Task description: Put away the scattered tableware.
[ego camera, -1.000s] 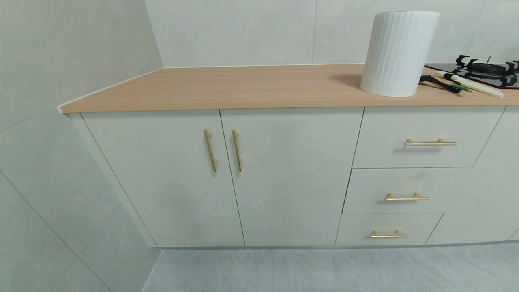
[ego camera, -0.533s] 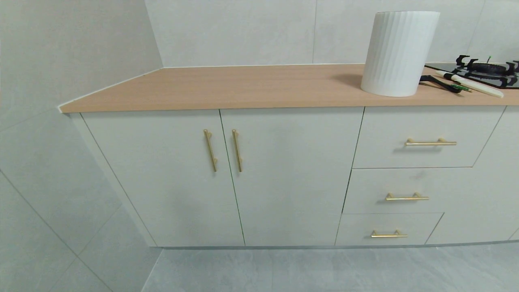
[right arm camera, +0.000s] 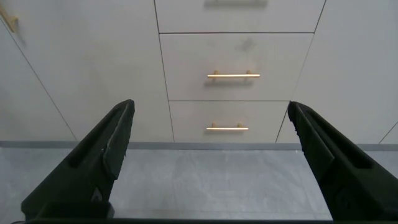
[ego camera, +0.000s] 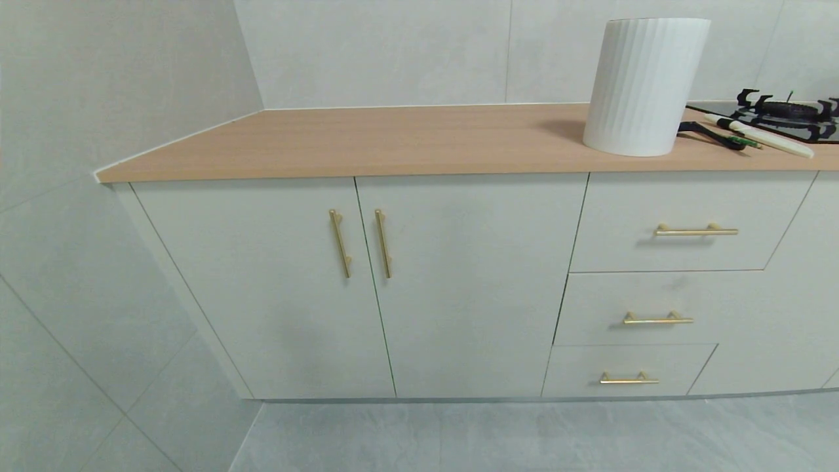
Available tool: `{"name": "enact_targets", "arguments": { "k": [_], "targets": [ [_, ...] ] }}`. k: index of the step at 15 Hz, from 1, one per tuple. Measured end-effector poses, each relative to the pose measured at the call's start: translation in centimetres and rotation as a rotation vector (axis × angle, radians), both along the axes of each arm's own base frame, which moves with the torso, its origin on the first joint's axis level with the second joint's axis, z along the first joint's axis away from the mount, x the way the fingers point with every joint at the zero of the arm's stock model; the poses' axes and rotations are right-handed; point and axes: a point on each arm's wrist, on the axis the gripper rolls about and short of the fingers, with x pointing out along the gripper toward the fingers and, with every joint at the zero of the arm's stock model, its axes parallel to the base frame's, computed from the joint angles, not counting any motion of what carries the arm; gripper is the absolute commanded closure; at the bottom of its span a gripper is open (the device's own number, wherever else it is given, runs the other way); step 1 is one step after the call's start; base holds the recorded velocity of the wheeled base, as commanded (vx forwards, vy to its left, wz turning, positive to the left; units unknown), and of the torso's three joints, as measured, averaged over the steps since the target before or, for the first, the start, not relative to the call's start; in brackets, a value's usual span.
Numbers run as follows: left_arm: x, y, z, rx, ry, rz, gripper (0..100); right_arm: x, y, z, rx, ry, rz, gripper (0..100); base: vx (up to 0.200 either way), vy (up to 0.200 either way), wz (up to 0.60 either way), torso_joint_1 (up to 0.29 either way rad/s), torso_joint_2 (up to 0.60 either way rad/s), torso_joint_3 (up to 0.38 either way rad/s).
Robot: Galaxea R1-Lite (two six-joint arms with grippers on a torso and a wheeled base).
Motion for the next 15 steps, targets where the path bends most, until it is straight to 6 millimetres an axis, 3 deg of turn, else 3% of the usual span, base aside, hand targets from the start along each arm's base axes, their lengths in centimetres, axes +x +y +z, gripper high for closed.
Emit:
{"name": "enact_targets", "arguments": {
  "k": [2, 15],
  "targets": [
    [0.0, 0.0, 0.0, 0.0, 0.0, -0.001, 0, 0.0, 0.0, -0.02, 0.0, 0.001, 0.0, 0, 0.0, 0.0, 0.0, 0.0, 0.0, 0.0],
    [0.0, 0.0, 0.03, -0.007, -0.002, 0.0, 0, 0.0, 0.0, -0.01, 0.001, 0.001, 0.0, 0, 0.0, -0.2, 0.0, 0.002, 0.0, 0.001]
  ]
}}
